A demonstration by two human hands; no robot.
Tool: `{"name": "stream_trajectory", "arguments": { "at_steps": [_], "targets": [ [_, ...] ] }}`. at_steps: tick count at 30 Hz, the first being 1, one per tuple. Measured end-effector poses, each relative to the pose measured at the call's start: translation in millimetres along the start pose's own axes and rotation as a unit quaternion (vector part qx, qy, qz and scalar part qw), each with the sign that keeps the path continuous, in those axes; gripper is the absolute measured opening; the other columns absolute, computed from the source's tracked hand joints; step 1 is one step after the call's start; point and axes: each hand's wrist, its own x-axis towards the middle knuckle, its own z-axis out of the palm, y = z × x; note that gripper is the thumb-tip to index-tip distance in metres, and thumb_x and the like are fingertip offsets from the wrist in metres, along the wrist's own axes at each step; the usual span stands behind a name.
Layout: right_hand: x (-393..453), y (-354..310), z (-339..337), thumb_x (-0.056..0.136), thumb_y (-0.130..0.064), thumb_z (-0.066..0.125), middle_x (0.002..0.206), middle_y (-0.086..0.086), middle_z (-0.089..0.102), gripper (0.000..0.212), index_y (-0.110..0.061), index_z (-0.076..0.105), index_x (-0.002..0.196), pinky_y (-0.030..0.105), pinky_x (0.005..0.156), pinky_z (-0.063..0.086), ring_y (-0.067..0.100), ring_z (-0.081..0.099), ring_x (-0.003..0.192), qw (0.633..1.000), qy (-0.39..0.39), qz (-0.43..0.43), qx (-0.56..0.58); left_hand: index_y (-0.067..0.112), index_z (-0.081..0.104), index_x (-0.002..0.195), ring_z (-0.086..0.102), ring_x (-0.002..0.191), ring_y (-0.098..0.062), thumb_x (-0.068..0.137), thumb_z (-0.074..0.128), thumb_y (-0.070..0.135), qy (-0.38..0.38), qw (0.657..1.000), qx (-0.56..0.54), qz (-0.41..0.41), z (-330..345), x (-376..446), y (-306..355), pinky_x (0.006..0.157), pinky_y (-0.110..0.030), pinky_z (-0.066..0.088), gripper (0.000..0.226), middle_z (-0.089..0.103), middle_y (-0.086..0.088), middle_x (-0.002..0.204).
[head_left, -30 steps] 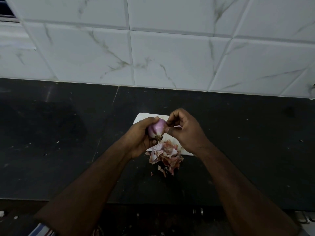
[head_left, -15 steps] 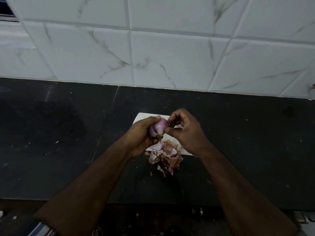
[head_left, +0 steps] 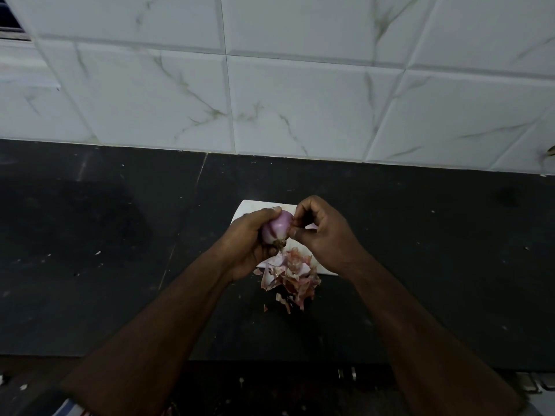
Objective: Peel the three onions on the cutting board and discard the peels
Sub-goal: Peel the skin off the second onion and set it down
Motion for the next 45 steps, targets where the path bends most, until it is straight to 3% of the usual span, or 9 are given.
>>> {"name": "stream_trajectory", "arguments": {
  "at_steps": [5,11,19,23,29,34,38,43,45],
  "targets": [
    [-1.8,1.9,-0.7,0.076,0.000,0.080,0.095,-0.001,0.068,0.028,-0.011,0.061,0.094,0.021,0.079,0.053,0.012,0.066,0.086,0.998,0.046,0.010,0.047,0.004,0.062,0.120,0.056,0.063,-0.014,0.100,0.053,0.028,0.009,1.000,0.001,-0.005,-2.8,2.8,0.8,0.056,-0.025,0.042,0.033,0.063,-0.009,0.087],
    [-1.2,2.1,1.6,0.080,0.003,0.074,0.077,-0.012,0.063,0.022,-0.014,0.061,0.083,0.017,0.071,0.049,0.003,0.062,0.075,0.999,0.053,-0.007,-0.008,0.005,0.062,0.117,0.056,0.063,-0.015,0.100,0.054,0.028,0.018,1.000,-0.001,-0.012,-3.0,2.8,-0.6,0.055,-0.025,0.044,0.030,0.063,-0.010,0.086],
    [-11.6,1.0,2.0,0.087,0.006,0.066,0.077,-0.009,0.059,0.018,-0.010,0.058,0.084,0.007,0.069,0.042,-0.005,0.057,0.073,0.999,-0.026,0.010,-0.033,-0.001,0.056,0.124,0.062,0.062,-0.016,0.096,0.055,0.030,-0.002,0.995,-0.100,-0.030,-11.2,0.6,1.7,0.050,-0.020,0.050,0.041,0.068,-0.016,0.095],
    [-13.4,4.5,2.7,0.086,0.006,0.067,0.075,-0.011,0.061,0.024,-0.017,0.060,0.082,0.007,0.070,0.044,-0.005,0.060,0.074,0.998,-0.019,0.030,-0.052,0.003,0.061,0.113,0.058,0.065,-0.017,0.096,0.049,0.029,-0.026,0.992,-0.117,-0.040,-12.9,-2.1,3.0,0.049,-0.019,0.049,0.033,0.068,-0.017,0.096],
    [-11.7,-2.7,8.8,0.091,-0.013,0.068,0.091,-0.001,0.072,0.008,-0.011,0.065,0.099,0.030,0.075,0.060,0.014,0.071,0.085,0.991,0.013,0.096,0.090,0.009,0.062,0.107,0.055,0.069,-0.016,0.083,0.068,0.035,-0.019,0.993,-0.108,-0.044,-10.5,0.5,-2.2,0.052,-0.021,0.050,0.036,0.065,-0.009,0.088],
    [-13.7,4.4,19.4,0.083,-0.004,0.074,0.080,-0.013,0.070,0.015,-0.018,0.071,0.087,0.014,0.073,0.052,0.000,0.067,0.079,0.997,0.046,0.063,-0.008,0.013,0.065,0.118,0.064,0.075,-0.015,0.091,0.067,0.018,0.016,0.998,-0.054,-0.004,-6.9,1.6,-5.3,0.068,-0.026,0.058,0.027,0.062,-0.008,0.102],
    [-17.5,14.4,16.6,0.083,-0.007,0.072,0.079,-0.015,0.071,0.018,-0.025,0.072,0.085,0.021,0.075,0.055,0.001,0.067,0.078,0.994,0.050,0.080,-0.047,0.014,0.056,0.136,0.070,0.091,-0.026,0.090,0.063,0.005,-0.023,0.996,-0.088,-0.007,-16.5,0.1,-8.1,0.081,-0.037,0.061,0.048,0.058,-0.016,0.124],
    [-21.0,24.9,14.6,0.084,-0.007,0.070,0.091,-0.008,0.074,0.016,-0.017,0.076,0.094,0.016,0.078,0.053,0.000,0.066,0.083,0.986,0.046,0.103,-0.124,0.012,0.053,0.135,0.064,0.109,-0.040,0.076,0.059,0.006,-0.040,0.991,-0.125,-0.040,-25.7,0.4,-18.4,0.086,-0.048,0.059,0.060,0.060,-0.024,0.126],
    [-23.0,31.5,7.8,0.083,-0.010,0.073,0.104,-0.008,0.074,0.023,-0.019,0.076,0.103,0.020,0.085,0.053,0.001,0.065,0.093,0.980,-0.020,0.136,-0.147,0.010,0.054,0.136,0.061,0.116,-0.044,0.074,0.055,0.005,-0.043,0.988,-0.144,-0.042,-29.8,1.2,-19.7,0.094,-0.054,0.055,0.062,0.058,-0.025,0.130]
  ]
}}
